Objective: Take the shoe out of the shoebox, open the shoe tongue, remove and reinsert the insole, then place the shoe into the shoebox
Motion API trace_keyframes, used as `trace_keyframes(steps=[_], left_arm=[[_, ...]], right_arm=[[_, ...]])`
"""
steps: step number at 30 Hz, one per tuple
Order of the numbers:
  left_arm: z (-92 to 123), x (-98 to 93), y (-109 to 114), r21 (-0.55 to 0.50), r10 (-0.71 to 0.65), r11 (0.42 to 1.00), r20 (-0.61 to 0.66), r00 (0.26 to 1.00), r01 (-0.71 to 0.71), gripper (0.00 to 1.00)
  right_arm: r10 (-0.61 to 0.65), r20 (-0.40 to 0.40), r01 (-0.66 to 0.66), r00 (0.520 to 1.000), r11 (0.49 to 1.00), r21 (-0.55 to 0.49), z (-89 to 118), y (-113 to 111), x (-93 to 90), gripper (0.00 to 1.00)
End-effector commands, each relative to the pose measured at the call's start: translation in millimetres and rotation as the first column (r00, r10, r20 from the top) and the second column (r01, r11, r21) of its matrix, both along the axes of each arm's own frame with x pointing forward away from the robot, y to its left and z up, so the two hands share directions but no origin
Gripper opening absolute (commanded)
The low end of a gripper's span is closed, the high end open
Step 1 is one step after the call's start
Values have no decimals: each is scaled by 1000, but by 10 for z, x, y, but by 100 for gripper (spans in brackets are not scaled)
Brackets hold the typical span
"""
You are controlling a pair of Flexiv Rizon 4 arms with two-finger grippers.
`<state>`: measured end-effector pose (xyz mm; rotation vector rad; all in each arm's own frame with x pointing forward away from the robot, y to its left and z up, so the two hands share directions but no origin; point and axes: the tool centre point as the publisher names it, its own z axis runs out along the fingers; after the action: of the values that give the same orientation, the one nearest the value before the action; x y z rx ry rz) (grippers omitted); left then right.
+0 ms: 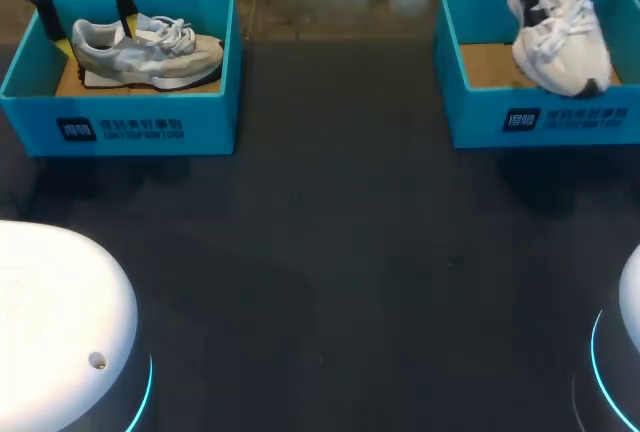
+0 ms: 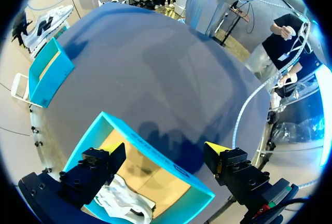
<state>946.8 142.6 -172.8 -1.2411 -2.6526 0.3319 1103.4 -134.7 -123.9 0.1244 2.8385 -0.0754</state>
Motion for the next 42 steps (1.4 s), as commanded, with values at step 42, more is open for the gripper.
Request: trace_keyframes(steps=[42], left_arm=[[4,1,3,3,-1,1000,1,1000,1,100]], right_arm=[[-613,-10,613,790,790,-2,-477,-1905,985,0]])
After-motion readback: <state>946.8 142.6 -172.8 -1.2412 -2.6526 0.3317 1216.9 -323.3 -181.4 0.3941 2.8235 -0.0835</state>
